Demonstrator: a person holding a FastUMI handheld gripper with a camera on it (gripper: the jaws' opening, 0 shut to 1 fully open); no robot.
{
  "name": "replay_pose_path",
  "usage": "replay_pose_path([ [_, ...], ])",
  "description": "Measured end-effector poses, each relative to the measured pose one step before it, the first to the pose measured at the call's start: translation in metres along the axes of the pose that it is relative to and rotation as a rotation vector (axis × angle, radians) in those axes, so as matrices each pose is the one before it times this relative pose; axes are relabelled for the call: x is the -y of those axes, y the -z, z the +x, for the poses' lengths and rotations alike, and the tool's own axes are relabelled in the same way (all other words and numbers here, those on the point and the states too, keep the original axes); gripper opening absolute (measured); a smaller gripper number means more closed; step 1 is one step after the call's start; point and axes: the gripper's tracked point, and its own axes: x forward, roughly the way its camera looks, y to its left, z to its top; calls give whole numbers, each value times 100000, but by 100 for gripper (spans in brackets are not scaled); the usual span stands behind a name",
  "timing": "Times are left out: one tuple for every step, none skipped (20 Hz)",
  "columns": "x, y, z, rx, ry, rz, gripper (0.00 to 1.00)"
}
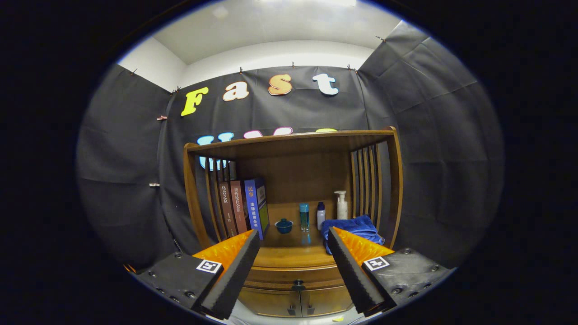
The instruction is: Pull open the drawer, take out the items inside it, and place them on the countertop above the cabinet.
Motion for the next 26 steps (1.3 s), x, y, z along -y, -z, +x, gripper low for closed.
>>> replay_pose_path([
  [-31, -26, -10, 72, -11, -197, 98],
  [182, -62, -46, 104, 148, -61, 98],
  [88, -17, -14, 182, 86, -17, 98],
  [-69, -61, 10, 145, 166, -15, 98],
  [19, -47, -38, 101, 17, 11, 98],
  [-30, -44, -15, 50, 52, -117, 98],
  [8, -39, 13, 131, 123, -258, 98],
  [16, 0, -122, 164, -21, -137, 98],
  [-74, -69, -33, 186, -76, -1, 98],
  [-85, -48, 97, 164, 34, -73, 98],
  [-71, -11, 72, 34, 32, -223, 98],
  [45, 24, -67, 25, 82, -233, 98],
  [47, -72, -3, 34, 121, -97, 98],
  [-10, 6, -23, 20, 67, -10, 98],
  [57, 0, -72, 19, 132, -22, 98],
  [-89, 16, 55, 38, -38, -12, 98],
  [-71, -10, -1, 23, -53, -3, 98],
  [-41, 4, 79, -27, -89, -50, 98],
  [-31, 14, 64, -14, -24, -138, 98],
  [-57, 17, -40, 25, -2, -133, 98],
  [7, 9, -38, 64, 43, -51, 98],
  [47, -3, 0, -66, 121, -60, 98],
  [42, 42, 104, -66, 132, -20, 98],
  [36, 31, -16, -58, 47, 13, 98],
  [18, -11, -62, -4, 50, -48, 98],
  [-65, 7, 10, 15, -5, -63, 98],
])
